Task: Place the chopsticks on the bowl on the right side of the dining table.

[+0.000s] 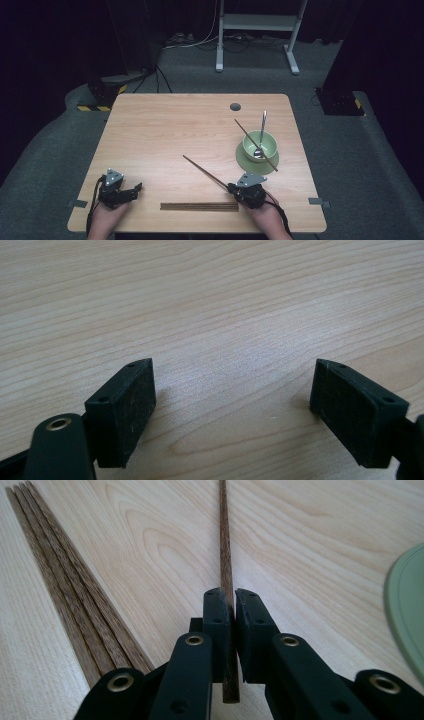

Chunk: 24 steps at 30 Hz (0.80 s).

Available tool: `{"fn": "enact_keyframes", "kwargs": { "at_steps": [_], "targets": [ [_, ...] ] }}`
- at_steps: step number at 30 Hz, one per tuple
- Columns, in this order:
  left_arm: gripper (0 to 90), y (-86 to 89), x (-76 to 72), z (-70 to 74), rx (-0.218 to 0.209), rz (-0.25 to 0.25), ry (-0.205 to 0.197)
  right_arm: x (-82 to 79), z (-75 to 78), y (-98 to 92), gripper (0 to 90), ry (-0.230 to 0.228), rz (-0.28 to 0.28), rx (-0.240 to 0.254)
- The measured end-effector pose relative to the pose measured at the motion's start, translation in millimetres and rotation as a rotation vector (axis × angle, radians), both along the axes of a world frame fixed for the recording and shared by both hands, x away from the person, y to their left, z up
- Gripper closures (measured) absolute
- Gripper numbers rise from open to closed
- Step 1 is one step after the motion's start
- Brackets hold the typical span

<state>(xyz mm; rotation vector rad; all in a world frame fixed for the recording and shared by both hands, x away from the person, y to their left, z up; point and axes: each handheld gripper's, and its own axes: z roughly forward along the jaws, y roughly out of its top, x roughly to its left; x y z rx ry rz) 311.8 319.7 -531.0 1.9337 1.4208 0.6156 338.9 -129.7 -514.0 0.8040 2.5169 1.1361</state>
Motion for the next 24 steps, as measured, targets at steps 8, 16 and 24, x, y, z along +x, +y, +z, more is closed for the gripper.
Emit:
{"fn": "enact_keyframes", "kwargs": {
  "at_steps": [8, 16, 24],
  "targets": [
    [18.5, 0.1, 0.0, 0.0, 0.001, -0.001, 0.0, -3.4, 12.5, -3.0, 84.3, -0.035, -0.005, 0.034],
    [18.5, 0.0, 0.0, 0.0, -0.001, 0.0, 0.0, -2.9, 23.6, -12.9, 84.3, -0.064, -0.033, 0.066],
    [18.5, 0.1, 0.0, 0.0, 0.0, 0.0, 0.0, -0.1, 33.6, -27.6, 84.2, -0.093, -0.087, 0.092]
  ]
}}
